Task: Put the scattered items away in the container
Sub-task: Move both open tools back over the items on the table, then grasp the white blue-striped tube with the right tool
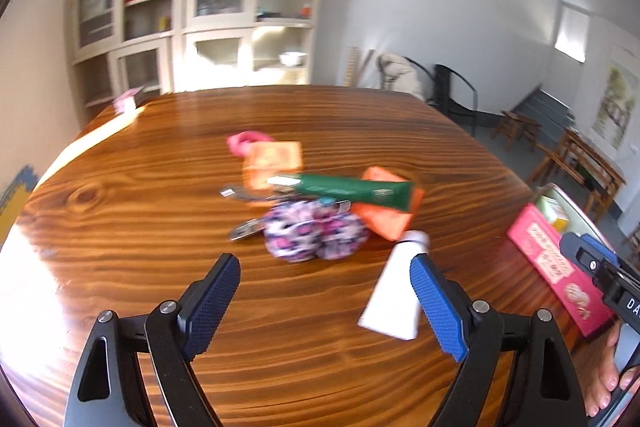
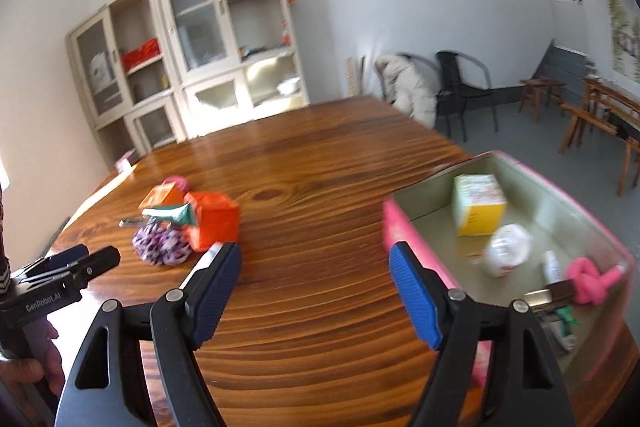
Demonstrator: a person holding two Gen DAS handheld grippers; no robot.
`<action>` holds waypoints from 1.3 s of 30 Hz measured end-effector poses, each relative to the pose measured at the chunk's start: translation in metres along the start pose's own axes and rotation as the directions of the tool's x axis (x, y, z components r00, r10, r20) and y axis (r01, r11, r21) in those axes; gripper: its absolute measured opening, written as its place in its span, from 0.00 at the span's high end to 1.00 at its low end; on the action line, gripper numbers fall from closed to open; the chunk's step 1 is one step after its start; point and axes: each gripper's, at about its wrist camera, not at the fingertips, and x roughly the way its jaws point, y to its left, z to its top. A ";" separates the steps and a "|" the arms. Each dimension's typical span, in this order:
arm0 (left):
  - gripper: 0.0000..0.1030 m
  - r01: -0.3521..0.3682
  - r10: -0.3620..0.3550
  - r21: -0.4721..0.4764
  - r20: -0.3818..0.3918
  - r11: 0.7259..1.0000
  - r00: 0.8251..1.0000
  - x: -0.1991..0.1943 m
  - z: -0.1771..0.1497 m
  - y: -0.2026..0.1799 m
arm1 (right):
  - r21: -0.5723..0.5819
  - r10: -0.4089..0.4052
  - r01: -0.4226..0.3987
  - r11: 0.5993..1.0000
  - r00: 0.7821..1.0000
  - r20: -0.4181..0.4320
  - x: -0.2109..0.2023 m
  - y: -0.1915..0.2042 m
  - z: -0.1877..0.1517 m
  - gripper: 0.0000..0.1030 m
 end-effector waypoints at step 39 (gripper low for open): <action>0.14 -0.025 0.024 -0.017 -0.069 1.000 0.997 -0.001 -0.012 0.041 | -0.175 -0.039 -0.008 0.984 0.963 -0.265 0.106 0.086 -0.018 0.66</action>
